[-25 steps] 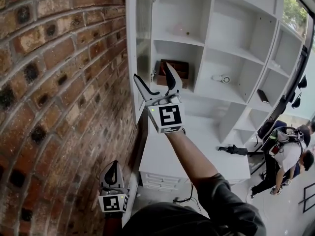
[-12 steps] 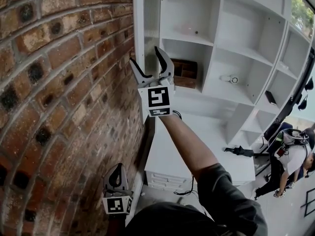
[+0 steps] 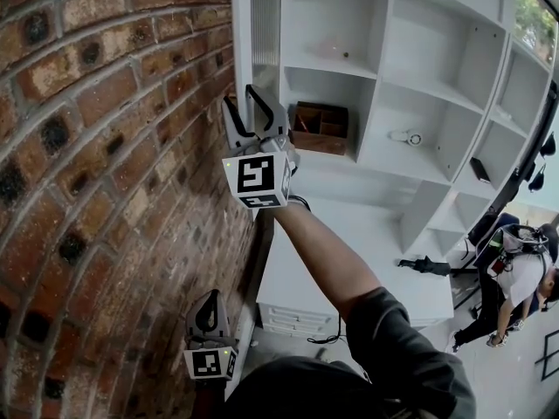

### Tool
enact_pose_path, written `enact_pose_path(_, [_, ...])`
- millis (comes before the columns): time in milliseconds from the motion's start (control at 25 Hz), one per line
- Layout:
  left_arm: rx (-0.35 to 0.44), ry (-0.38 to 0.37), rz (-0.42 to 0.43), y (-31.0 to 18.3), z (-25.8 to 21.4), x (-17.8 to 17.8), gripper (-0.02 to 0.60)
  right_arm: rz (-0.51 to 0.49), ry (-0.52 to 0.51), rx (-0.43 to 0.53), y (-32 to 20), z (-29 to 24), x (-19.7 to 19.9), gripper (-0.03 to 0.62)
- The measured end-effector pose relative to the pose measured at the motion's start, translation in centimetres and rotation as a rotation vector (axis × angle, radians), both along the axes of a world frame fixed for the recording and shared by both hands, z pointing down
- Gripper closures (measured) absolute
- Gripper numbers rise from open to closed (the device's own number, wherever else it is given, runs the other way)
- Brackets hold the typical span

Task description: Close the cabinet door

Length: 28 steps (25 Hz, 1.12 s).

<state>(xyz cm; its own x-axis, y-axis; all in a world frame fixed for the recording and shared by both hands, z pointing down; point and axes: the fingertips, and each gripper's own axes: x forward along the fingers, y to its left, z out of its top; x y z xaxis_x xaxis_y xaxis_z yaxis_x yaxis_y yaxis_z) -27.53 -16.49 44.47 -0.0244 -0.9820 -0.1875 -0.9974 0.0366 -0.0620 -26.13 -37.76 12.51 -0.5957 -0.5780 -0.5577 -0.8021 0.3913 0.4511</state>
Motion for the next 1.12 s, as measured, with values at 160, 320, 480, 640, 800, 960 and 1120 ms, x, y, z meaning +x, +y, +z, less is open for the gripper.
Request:
enact_pose_path(160, [-0.001, -0.001, 0.012, -0.3, -0.1, 0.4, 0.580, 0.000, -0.010, -0.013, -0.1, 0.1, 0.3, 0.428])
enact_pose_path(320, [-0.009, 0.003, 0.024, -0.7, 0.1, 0.8, 0.580, -0.003, -0.014, -0.036, -0.1, 0.2, 1.3, 0.433])
enact_pose_path(480, [-0.008, 0.002, 0.055, -1.3, 0.2, 1.9, 0.580, -0.028, -0.033, -0.033, -0.1, 0.1, 2.5, 0.441])
enact_pose_path(640, [-0.009, 0.000, 0.089, -2.1, 0.4, 2.9, 0.580, -0.033, -0.042, -0.042, -0.2, 0.2, 4.1, 0.448])
enact_pose_path(800, [-0.010, 0.002, 0.119, -2.9, 0.4, 3.8, 0.580, -0.027, -0.049, -0.047, -0.5, 0.3, 6.1, 0.454])
enact_pose_path(960, [-0.011, 0.000, 0.152, -3.8, 0.4, 5.0, 0.580, -0.020, -0.067, -0.055, -1.0, 0.3, 8.5, 0.464])
enact_pose_path(1120, [-0.014, -0.003, 0.191, -4.8, 0.5, 6.4, 0.580, -0.007, -0.080, -0.065, -1.7, 0.3, 10.9, 0.470])
